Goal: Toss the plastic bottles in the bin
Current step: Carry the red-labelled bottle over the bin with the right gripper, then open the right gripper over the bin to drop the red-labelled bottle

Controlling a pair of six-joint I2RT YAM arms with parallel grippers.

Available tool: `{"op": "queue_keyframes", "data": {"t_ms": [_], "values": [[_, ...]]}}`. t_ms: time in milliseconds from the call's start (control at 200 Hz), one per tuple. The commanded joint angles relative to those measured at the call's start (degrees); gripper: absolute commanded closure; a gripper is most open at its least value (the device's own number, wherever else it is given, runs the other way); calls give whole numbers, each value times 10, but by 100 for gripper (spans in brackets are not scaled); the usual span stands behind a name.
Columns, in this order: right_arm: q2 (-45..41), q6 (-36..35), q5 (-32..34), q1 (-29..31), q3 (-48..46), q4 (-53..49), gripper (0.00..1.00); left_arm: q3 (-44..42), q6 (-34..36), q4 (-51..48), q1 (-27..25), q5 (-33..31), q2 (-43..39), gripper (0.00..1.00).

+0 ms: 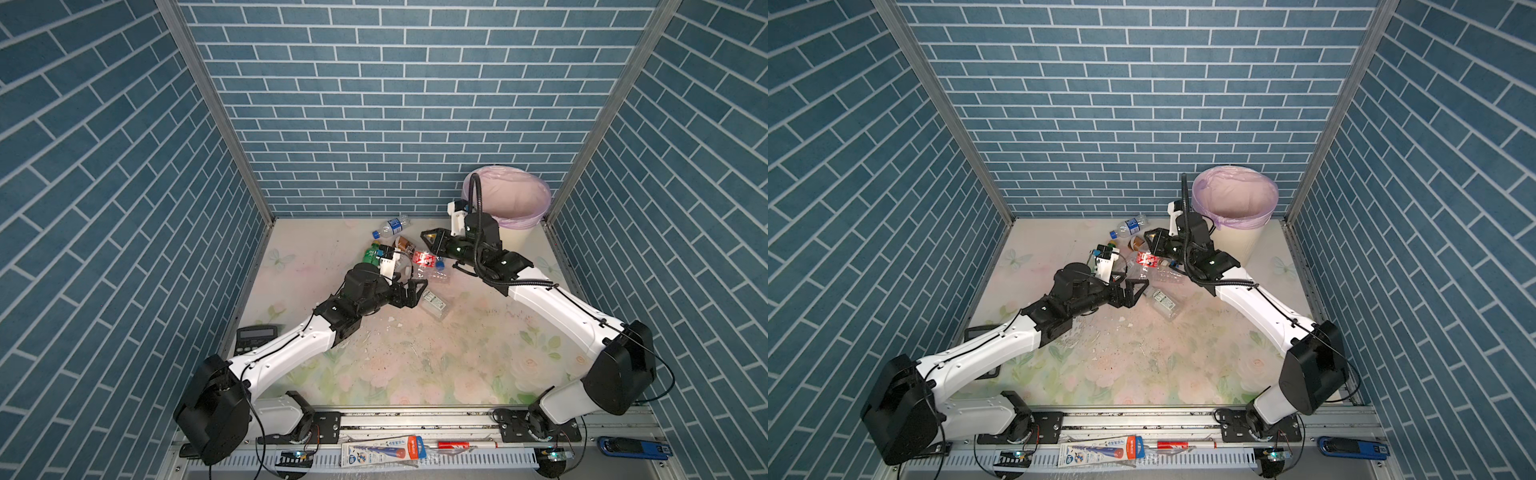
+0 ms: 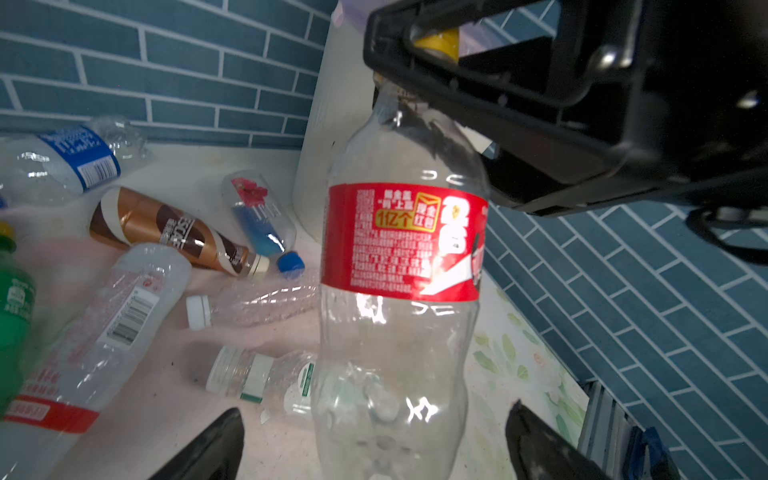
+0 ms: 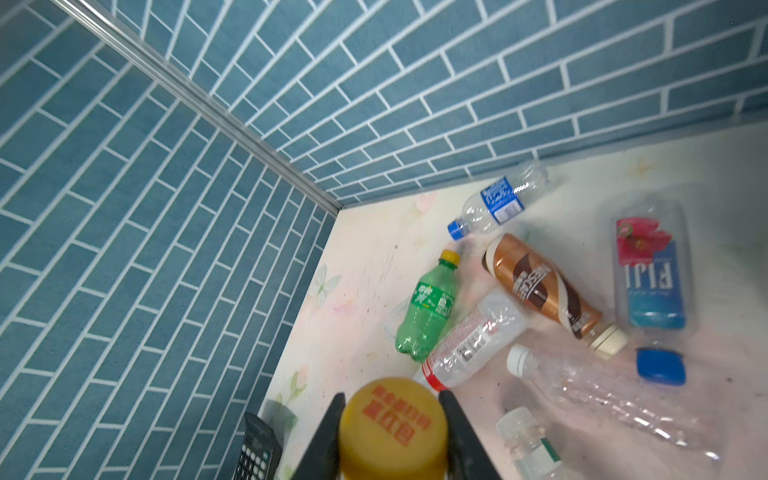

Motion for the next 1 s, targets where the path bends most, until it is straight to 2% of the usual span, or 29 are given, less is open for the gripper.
{"op": "queue_keyframes", "data": {"t_ms": [0,190,420,590,695,840,995], "values": [[-35,-46,21,-27,79,-55,99,64,23,-47,-1,-2,-5,1],[-64,-60,25,-93,146,-100,99,177,45,-101,-1,11,32,1],[-68,-149,98,-153,310,-196,98,317,89,-159,-1,26,82,1],[-69,-217,168,-173,405,-202,98,383,107,-163,-9,35,117,1],[-57,-255,206,-179,462,-199,97,420,119,-174,-10,44,135,1],[-38,-284,235,-184,484,-160,97,467,137,-192,-10,57,158,1],[46,-280,232,-204,516,-179,97,473,150,-192,-10,60,167,1]]}}
